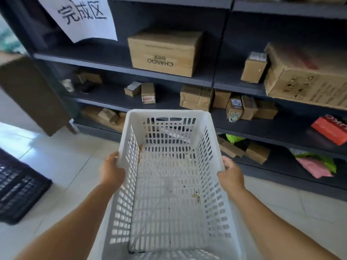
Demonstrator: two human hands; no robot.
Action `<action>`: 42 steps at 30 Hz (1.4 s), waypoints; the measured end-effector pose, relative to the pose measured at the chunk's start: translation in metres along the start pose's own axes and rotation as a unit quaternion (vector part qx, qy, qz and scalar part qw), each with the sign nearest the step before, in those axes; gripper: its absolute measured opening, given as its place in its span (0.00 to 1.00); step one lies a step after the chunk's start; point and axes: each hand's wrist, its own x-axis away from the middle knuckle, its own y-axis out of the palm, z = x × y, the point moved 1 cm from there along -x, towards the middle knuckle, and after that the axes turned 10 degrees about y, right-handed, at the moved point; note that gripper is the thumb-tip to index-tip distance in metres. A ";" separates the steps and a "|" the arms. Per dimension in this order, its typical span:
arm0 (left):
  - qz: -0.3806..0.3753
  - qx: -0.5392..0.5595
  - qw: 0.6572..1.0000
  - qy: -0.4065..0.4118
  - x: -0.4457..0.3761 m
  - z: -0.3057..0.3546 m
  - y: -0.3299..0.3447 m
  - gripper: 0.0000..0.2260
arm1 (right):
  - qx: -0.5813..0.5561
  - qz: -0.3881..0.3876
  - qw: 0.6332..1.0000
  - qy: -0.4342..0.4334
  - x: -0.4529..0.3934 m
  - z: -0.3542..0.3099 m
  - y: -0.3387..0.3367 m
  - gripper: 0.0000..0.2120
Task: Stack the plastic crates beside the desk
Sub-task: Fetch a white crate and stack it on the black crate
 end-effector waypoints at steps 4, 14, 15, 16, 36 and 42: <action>0.059 0.004 0.998 -0.026 -0.004 -0.027 -0.066 0.28 | -0.015 -0.042 0.999 0.004 0.016 -0.046 0.059 0.24; 0.171 0.001 0.982 -0.086 -0.019 -0.107 -0.237 0.24 | -0.002 -0.148 0.989 -0.029 0.088 -0.164 0.217 0.23; 0.184 0.001 0.979 -0.089 -0.021 -0.115 -0.253 0.23 | -0.001 -0.159 0.987 -0.031 0.095 -0.176 0.232 0.24; 0.197 -0.003 0.976 -0.092 -0.022 -0.121 -0.268 0.21 | -0.002 -0.170 0.985 -0.036 0.104 -0.189 0.246 0.24; 0.438 -0.039 0.882 -0.172 -0.075 -0.168 -0.483 0.14 | 0.072 -0.332 0.919 -0.199 0.203 -0.438 0.473 0.22; 0.493 -0.040 0.845 -0.201 -0.092 -0.180 -0.527 0.10 | 0.091 -0.370 0.888 -0.257 0.223 -0.495 0.539 0.19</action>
